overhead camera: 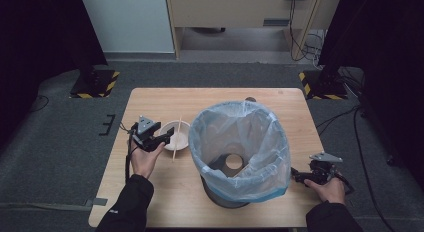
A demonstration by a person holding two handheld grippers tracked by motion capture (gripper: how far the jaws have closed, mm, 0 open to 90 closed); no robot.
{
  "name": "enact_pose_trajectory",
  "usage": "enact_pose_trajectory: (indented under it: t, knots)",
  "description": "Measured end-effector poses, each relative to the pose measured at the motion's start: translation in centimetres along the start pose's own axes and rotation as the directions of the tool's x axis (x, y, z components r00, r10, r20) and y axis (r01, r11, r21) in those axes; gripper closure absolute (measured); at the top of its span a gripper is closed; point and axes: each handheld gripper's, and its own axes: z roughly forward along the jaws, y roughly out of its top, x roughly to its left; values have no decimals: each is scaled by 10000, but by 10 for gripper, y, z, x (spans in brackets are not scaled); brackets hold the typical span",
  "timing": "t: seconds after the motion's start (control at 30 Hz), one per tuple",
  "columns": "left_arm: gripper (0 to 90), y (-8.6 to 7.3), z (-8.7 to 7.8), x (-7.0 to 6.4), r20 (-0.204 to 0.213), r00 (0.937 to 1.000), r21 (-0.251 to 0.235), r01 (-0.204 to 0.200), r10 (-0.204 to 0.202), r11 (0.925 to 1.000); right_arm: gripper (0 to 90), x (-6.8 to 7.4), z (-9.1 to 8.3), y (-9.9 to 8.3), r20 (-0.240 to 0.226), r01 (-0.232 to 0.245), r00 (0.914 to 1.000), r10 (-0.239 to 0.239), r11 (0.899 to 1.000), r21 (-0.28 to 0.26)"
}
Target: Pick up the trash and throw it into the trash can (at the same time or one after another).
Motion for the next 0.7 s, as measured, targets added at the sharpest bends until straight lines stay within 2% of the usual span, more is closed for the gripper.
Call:
enact_pose_trajectory:
  t: [0.27,0.4,0.7]
  knots:
    - [404,-14,23,-4,47,9998,948,-171,168,9953,38,0,0,0,-23,9,10000,-9,10000,-3]
    - [432,-16,30,-8,173,9997,1219,-208,188,9923,38,0,0,1,-34,23,10000,-23,10000,9]
    - [555,-24,38,-10,166,9996,1885,-243,215,9818,38,0,0,1,-36,22,10000,-22,10000,10]
